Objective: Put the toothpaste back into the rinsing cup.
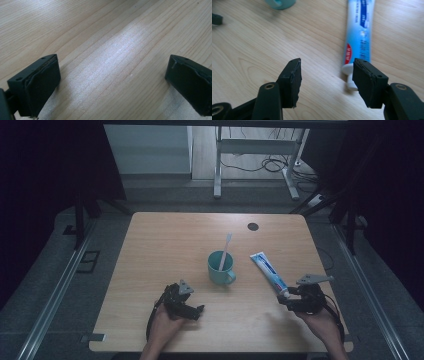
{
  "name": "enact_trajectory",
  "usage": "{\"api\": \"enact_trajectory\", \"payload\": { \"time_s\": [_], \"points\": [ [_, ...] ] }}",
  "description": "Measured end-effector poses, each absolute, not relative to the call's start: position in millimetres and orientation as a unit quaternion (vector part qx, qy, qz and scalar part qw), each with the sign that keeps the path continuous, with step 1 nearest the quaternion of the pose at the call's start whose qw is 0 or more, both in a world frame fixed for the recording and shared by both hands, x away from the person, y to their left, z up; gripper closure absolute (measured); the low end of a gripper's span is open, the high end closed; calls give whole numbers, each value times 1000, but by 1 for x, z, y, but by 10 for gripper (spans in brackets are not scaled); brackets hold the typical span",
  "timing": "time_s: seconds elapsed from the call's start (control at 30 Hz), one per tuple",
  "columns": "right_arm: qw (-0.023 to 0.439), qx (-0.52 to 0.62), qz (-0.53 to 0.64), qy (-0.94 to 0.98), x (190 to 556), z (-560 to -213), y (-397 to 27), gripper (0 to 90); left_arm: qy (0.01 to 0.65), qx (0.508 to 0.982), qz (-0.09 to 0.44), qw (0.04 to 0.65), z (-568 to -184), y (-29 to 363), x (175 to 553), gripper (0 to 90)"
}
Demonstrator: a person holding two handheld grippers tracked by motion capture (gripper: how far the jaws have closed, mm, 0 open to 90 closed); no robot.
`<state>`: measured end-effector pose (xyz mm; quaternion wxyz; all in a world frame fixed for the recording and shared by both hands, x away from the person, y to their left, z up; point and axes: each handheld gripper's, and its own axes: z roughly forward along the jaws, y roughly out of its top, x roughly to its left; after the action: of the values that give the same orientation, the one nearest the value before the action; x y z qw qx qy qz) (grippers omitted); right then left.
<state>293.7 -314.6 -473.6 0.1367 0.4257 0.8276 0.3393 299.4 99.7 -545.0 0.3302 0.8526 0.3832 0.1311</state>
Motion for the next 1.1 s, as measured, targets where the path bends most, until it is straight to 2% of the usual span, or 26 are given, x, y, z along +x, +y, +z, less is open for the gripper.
{"api": "enact_trajectory", "payload": {
  "time_s": [0.57,1.1],
  "points": [
    [117,443,281,843,326,-482,-319,374,383,853,131,330,-545,100,299,0],
    [70,455,232,857,359,-481,-311,377,383,853,131,329,-545,100,299,0]
  ]
}}
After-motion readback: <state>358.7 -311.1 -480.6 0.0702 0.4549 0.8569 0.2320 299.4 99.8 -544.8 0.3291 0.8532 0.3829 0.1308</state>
